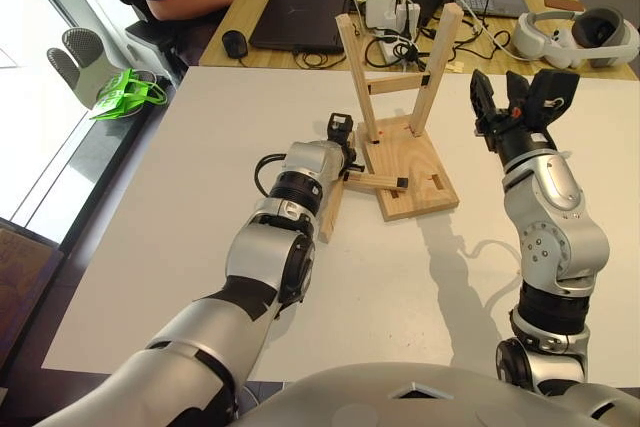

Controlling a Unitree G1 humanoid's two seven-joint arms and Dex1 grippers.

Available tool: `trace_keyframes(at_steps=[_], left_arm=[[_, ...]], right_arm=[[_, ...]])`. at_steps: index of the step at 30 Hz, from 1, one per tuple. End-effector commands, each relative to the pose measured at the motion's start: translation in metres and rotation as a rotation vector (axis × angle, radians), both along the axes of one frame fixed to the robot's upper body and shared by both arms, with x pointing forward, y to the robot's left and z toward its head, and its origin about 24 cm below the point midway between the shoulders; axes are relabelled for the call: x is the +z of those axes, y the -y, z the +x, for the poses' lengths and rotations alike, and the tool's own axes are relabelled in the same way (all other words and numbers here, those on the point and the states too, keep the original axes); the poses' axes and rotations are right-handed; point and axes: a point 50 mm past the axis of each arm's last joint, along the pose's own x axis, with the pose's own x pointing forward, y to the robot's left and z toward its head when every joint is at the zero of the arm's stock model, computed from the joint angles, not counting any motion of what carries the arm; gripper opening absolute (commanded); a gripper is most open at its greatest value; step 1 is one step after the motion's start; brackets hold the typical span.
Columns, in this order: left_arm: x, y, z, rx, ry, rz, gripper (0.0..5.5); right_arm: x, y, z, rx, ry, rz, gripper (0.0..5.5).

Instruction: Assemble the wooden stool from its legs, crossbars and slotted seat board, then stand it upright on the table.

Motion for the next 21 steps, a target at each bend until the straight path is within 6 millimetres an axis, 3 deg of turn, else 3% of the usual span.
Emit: trace_keyframes(at_steps=[1, 7, 12, 15, 19, 21], left_arm=[[0.009, -0.021, 0.007, 0.08, 0.016, -0.015, 1.05], [0.03, -0.076, 0.004, 0.195, 0.085, -0.014, 1.04], [0.08, -0.124, -0.011, 0.324, 0.252, -0.016, 1.04], [0.117, -0.15, -0.016, 0.425, 0.412, 0.0, 1.04], [0.172, -0.16, -0.019, 0.499, 0.664, -0.06, 1.04], [0.193, -0.154, -0.021, 0.493, 0.762, -0.103, 1.04]], right_arm=[[0.0, 0.0, -0.002, 0.01, 0.002, -0.004, 2.74], [0.012, 0.005, -0.003, 0.03, 0.064, 0.025, 2.74], [0.021, 0.011, -0.007, 0.06, 0.132, 0.063, 2.74], [0.015, 0.02, -0.009, 0.048, 0.102, 0.04, 2.74], [-0.008, 0.022, -0.02, 0.082, -0.024, -0.05, 2.74], [-0.014, 0.012, -0.025, 0.177, -0.066, -0.057, 2.74]])
